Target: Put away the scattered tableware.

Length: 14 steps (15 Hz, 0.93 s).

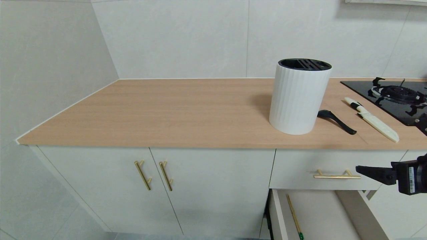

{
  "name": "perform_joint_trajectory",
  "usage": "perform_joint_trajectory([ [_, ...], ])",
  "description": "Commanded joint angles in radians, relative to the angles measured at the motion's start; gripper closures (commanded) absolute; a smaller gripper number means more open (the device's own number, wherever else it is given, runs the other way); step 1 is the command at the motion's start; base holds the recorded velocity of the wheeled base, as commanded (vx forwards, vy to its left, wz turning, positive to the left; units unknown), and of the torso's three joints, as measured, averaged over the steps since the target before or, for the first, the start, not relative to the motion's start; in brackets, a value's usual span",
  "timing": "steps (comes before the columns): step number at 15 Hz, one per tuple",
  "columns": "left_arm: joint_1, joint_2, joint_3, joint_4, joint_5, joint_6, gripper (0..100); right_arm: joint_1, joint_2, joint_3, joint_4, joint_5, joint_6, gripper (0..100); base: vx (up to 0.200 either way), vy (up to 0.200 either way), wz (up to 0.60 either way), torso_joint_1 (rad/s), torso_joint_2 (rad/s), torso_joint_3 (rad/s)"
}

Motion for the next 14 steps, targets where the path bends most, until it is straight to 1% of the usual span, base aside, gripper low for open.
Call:
perform_joint_trajectory([
  [1,0.001,0.0,0.0,0.0,0.0,0.0,0,-0.039,0.145,-0.041,-0.127,0.025,-0.026,0,0.0,0.0,0.0,0.0,0.0,0.0],
  [2,-0.001,0.0,0.0,0.0,0.0,0.0,0,-0.088,0.239,-0.113,-0.196,0.092,-0.054,0,0.0,0.0,0.0,0.0,0.0,0.0],
  [5,0.001,0.0,0.0,0.0,0.0,0.0,0,-0.165,0.391,-0.273,-0.208,0.183,-0.143,0,0.0,0.0,0.0,0.0,0.0,0.0],
  [8,0.001,0.0,0.0,0.0,0.0,0.0,0,-0.223,0.506,-0.406,-0.208,0.198,-0.166,0,0.0,0.0,0.0,0.0,0.0,0.0],
  [10,-0.001,0.0,0.0,0.0,0.0,0.0,0,-0.236,0.575,-0.445,-0.225,0.198,-0.18,0,0.0,0.0,0.0,0.0,0.0,0.0],
  [13,0.001,0.0,0.0,0.0,0.0,0.0,0,-0.239,0.67,-0.443,-0.361,0.198,-0.183,0,0.0,0.0,0.0,0.0,0.0,0.0],
  [14,-0.001,0.0,0.0,0.0,0.0,0.0,0,-0.239,0.692,-0.442,-0.384,0.198,-0.183,0,0.0,0.0,0.0,0.0,0.0,0.0],
])
